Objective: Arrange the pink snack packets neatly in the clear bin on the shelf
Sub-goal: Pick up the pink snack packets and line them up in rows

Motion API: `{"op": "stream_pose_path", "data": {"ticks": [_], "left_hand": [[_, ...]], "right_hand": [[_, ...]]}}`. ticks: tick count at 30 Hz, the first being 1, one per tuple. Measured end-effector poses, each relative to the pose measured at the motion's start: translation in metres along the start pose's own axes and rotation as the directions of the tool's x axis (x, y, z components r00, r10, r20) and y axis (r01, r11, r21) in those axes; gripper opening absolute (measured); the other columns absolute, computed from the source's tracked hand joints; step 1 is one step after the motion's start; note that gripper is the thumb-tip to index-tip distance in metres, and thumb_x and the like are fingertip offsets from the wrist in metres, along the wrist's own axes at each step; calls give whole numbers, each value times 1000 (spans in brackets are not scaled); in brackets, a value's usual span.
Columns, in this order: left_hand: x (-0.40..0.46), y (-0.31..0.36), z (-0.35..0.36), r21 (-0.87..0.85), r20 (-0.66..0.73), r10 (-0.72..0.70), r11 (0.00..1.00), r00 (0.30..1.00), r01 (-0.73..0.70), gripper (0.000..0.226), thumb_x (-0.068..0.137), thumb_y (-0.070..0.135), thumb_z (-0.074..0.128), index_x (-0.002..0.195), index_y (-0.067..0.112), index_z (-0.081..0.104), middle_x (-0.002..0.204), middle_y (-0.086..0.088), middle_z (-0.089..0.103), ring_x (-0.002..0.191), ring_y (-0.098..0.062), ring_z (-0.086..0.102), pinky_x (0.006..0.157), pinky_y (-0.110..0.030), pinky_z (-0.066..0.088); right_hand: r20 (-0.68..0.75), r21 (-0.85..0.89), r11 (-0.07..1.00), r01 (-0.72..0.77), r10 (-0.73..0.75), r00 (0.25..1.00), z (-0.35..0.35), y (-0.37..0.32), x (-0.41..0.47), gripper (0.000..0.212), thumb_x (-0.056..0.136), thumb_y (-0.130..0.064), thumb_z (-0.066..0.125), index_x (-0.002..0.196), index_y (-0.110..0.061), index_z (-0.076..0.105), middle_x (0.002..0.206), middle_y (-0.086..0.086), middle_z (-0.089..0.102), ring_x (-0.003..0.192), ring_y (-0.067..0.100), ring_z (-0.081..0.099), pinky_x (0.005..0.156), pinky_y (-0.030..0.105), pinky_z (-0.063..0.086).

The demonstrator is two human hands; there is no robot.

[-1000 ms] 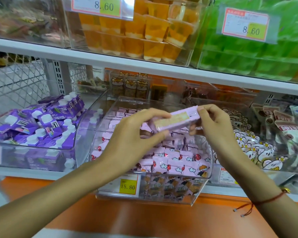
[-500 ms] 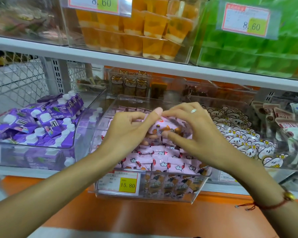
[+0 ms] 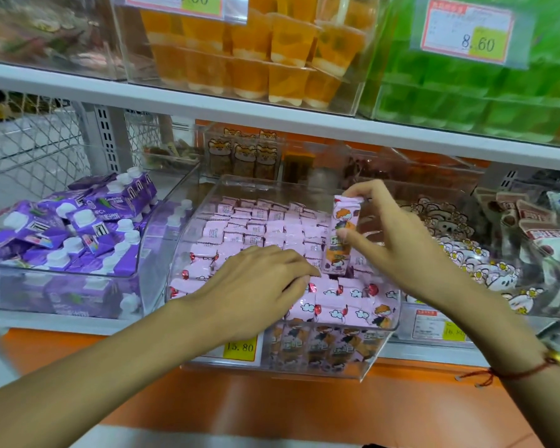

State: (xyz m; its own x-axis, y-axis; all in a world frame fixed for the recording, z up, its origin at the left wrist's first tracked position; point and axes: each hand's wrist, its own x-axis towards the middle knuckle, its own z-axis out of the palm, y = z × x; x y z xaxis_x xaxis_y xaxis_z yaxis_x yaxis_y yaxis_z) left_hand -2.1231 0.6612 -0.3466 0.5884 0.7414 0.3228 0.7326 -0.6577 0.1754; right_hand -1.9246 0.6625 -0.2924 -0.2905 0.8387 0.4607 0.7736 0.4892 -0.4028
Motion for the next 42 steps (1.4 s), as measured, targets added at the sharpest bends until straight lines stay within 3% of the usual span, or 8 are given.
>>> {"op": "stream_pose_path", "data": {"ticks": [4, 7, 13, 18, 23, 27, 32, 42], "left_hand": [[0, -1, 1, -5, 15, -20, 1000, 1000, 21, 40, 102, 37, 23, 132, 36, 48, 131, 18, 50, 115, -6, 45, 92, -25, 33], [1, -1, 0, -3, 38, -32, 999, 999, 32, 39, 102, 37, 23, 133, 37, 48, 131, 19, 49, 115, -4, 44, 87, -21, 30], [1, 0, -3, -10, 82, -44, 999, 996, 45, 38, 102, 37, 24, 132, 37, 47, 131, 20, 49, 114, -5, 44, 89, -23, 32], [1, 3, -5, -12, 22, -40, 999, 999, 40, 36, 101, 36, 27, 129, 35, 50, 129, 20, 51, 113, -3, 44, 90, -22, 34], [12, 10, -3, -45, -27, 6, 999, 1000, -7, 42, 101, 43, 23, 136, 32, 46, 139, 18, 44, 124, -2, 37, 97, -19, 27], [16, 17, 4, -26, 86, 45, 999, 995, -43, 45, 102, 43, 19, 141, 33, 39, 145, 15, 39, 130, -4, 32, 107, -25, 26], [19, 16, 6, -15, 144, 32, 999, 989, -30, 45, 102, 43, 18, 141, 34, 37, 144, 16, 38, 129, -7, 35, 107, -31, 30], [18, 13, 4, -42, 153, 19, 999, 988, -12, 43, 100, 47, 20, 140, 37, 36, 142, 18, 41, 126, -5, 36, 104, -32, 34]], "right_hand": [[106, -31, 999, 14, -10, 994, -15, 5, -1, 34, 83, -31, 68, 106, -25, 44, 92, -3, 65, 82, 15, 64, 75, 35, 52], [140, -308, 947, 96, -55, 989, -13, 7, -3, 29, 77, -37, 74, 99, -28, 58, 108, -6, 59, 101, 15, 54, 77, 23, 38], [311, -580, 767, 276, -104, 945, 8, 7, -6, 27, 95, -35, 45, 114, -39, 63, 115, -12, 59, 104, 13, 39, 72, 28, 18], [321, -573, 777, 262, -81, 944, 0, 7, 3, 24, 92, -32, 52, 110, -40, 66, 110, -13, 61, 104, 13, 41, 75, 27, 23], [112, -494, 867, 61, -6, 994, -28, 15, 11, 15, 87, -28, 64, 97, -35, 71, 82, -13, 53, 84, 10, 46, 69, 28, 38], [245, -548, 829, 116, 26, 969, -18, 11, 11, 15, 81, -43, 67, 95, -37, 71, 93, -10, 62, 94, 13, 54, 74, 27, 41], [294, -658, 732, 179, 30, 955, -5, 14, 11, 23, 82, -49, 64, 101, -38, 70, 103, -9, 61, 104, 15, 44, 76, 28, 25], [136, -597, 775, 209, -159, 978, 1, 29, -6, 21, 97, -31, 43, 100, -21, 60, 105, -2, 60, 97, 23, 49, 76, 30, 25]]}}
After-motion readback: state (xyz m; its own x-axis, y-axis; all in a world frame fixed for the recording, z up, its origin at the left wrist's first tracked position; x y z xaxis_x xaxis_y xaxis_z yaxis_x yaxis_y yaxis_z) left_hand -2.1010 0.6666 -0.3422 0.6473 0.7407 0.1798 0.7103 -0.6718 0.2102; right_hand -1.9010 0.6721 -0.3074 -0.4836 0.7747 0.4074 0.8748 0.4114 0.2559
